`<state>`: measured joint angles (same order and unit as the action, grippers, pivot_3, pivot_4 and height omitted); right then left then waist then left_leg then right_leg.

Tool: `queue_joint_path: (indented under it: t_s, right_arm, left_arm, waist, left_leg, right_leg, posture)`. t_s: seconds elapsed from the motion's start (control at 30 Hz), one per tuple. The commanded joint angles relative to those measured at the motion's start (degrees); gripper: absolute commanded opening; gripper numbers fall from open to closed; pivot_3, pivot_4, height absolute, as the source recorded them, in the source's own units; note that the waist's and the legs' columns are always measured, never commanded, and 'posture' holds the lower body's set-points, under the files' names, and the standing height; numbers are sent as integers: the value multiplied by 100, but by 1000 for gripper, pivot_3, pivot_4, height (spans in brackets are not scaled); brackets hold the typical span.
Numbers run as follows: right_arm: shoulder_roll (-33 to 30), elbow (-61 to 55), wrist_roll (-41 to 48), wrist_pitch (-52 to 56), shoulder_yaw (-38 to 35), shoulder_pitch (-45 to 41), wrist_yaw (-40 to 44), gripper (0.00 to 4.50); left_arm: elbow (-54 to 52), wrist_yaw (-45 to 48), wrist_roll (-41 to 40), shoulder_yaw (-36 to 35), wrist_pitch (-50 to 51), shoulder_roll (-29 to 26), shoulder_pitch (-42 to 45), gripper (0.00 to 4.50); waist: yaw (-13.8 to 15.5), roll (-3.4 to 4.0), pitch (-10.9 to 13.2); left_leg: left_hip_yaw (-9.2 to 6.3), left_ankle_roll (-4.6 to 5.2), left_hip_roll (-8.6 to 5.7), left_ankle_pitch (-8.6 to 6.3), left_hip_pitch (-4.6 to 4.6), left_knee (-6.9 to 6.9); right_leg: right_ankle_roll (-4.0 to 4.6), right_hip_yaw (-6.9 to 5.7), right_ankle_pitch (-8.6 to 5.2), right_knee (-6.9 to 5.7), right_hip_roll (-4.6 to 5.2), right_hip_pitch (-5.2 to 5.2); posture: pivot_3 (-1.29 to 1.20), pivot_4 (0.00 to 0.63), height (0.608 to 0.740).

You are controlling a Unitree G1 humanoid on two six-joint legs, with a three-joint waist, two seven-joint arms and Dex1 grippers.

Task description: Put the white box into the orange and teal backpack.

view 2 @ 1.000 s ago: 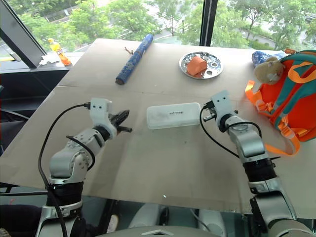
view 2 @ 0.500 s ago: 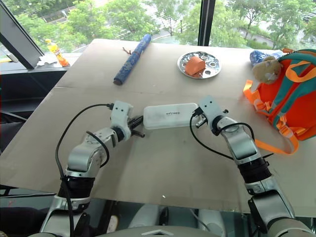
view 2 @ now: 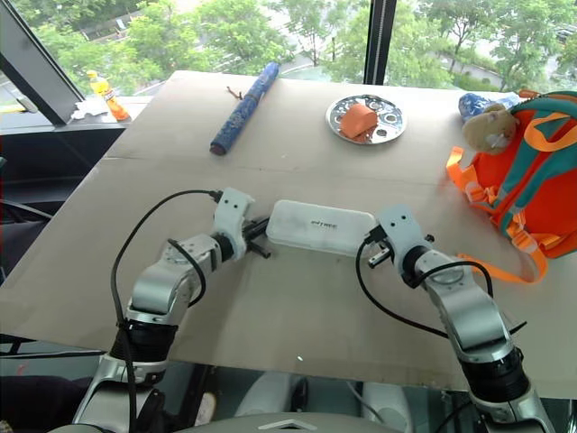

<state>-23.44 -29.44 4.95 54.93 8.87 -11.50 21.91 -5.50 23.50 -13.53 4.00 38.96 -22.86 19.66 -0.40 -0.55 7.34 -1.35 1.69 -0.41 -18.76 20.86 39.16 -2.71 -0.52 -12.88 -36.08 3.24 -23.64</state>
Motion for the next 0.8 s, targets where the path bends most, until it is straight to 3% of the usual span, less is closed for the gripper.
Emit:
queue_joint_path:
  t_s: [0.03,0.07,0.2,0.43,0.67,0.8]
  right_arm:
    - [-130,-194,-22,-202,-179,106,-34,0]
    - [-237,-162,-7,-301,-282,180,37,0]
    - [-554,-334,501,-381,-1101,328,484,1216]
    - [-690,-415,1500,-494,-1629,534,1235,4254]
    - [-383,-130,2467,-229,-2009,412,1297,4406]
    - [-599,159,2157,-453,-1517,232,1221,4406]
  left_arm:
    - [14,157,61,85,-123,-4,107,89]
    - [89,186,113,70,-187,-67,133,89]
    - [319,763,-1,-257,-533,-582,215,0]
    - [570,1810,-347,-541,-917,-1132,240,0]
    - [932,2753,-612,-601,-901,-1637,336,0]
    - [1257,2759,-444,-533,-1141,-1653,447,0]
  waist:
    - [12,0,0]
    - [27,0,0]
    - [22,2,1]
    - [-15,2,2]
    - [-17,3,5]
    - [-15,3,5]
  left_leg:
    - [0,0,-1,0,0,0]
    - [-1,0,-3,0,1,1]
    - [-1,0,-8,0,3,0]
    - [-5,0,0,0,1,-3]
    - [-3,2,2,-1,1,-2]
    - [-5,2,1,0,1,-1]
  right_leg:
    - [0,0,0,0,0,0]
    - [0,-1,0,0,0,1]
    - [0,-2,0,6,-1,1]
    - [0,-7,-1,6,-9,2]
    - [-1,-4,-1,7,-7,3]
    - [-1,-6,0,5,-8,4]
  posture:
    - [0,150,731]
    - [0,150,731]
    - [0,150,731]
    - [0,150,731]
    - [0,150,731]
    - [0,150,731]
